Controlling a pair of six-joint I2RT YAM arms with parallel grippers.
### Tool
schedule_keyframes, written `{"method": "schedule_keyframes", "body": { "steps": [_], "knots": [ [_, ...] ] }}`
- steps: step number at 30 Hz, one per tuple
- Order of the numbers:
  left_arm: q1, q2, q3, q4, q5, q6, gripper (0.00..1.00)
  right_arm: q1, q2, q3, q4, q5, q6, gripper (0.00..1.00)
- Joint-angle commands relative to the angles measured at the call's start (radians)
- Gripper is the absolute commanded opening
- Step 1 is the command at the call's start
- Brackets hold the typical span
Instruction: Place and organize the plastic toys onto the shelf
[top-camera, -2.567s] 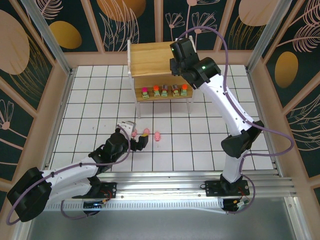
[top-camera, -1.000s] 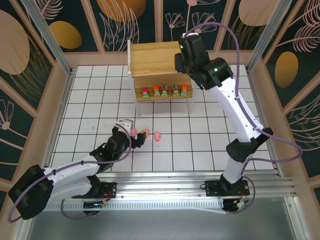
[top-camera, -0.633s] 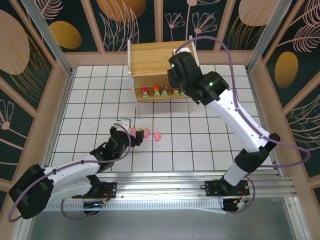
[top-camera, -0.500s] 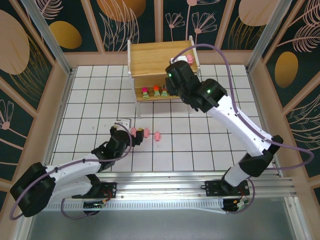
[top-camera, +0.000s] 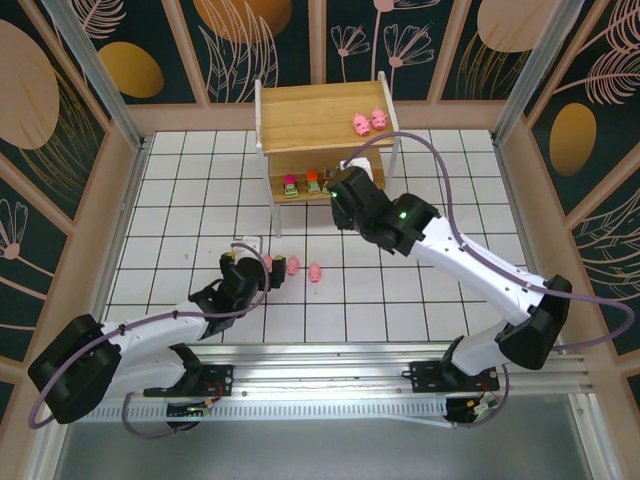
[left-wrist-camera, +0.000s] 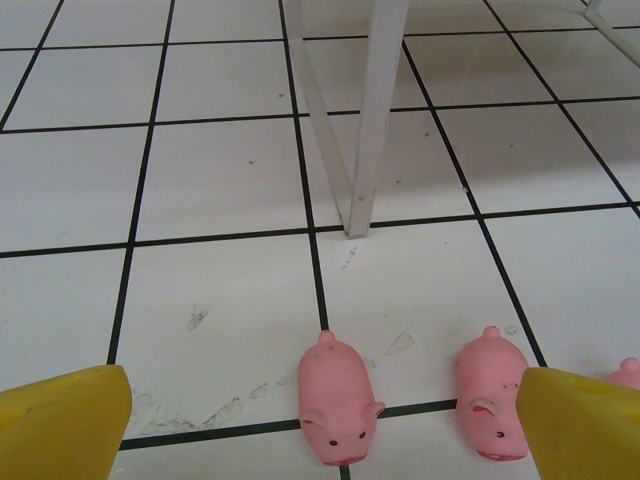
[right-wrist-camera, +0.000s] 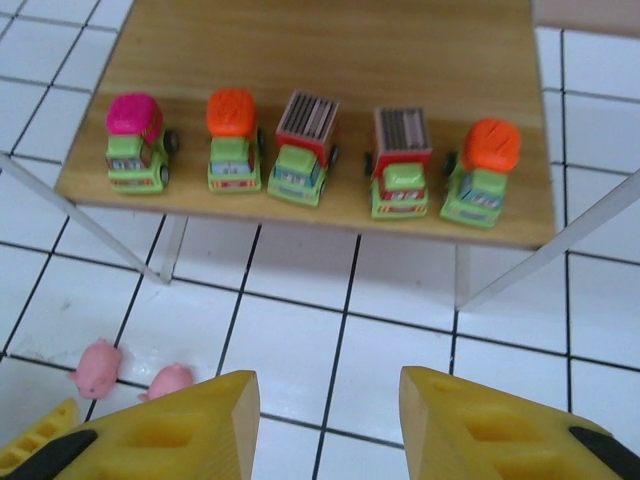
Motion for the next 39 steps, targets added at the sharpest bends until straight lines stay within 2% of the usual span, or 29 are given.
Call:
{"method": "schedule_keyframes", "body": {
  "steps": [1, 10, 22, 33, 39],
  "knots": [
    [-0.003, 0.002, 0.026, -0.016, -0.024, -0.022, 0.99, 0.023, -0.018, -0.053, 0.075, -0.032, 0.064, 0.42],
    [0.032, -0.055, -0.009, 0.007, 0.041, -0.027, 0.99, 0.059, 0.01, -0.155, 0.166, -0.086, 0.129, 0.41],
    [0.062, -0.05, -0.012, 0.01, 0.09, -0.038, 0.99, 0.09, 0.099, -0.263, 0.291, -0.167, 0.197, 0.42],
    [0.169, -0.083, -0.048, 0.042, 0.235, -0.066, 0.99, 0.094, 0.186, -0.32, 0.373, -0.21, 0.231, 0.45],
    [0.193, -0.079, -0.052, 0.053, 0.279, -0.072, 0.99, 0.103, 0.233, -0.327, 0.389, -0.215, 0.242, 0.46]
  ]
}}
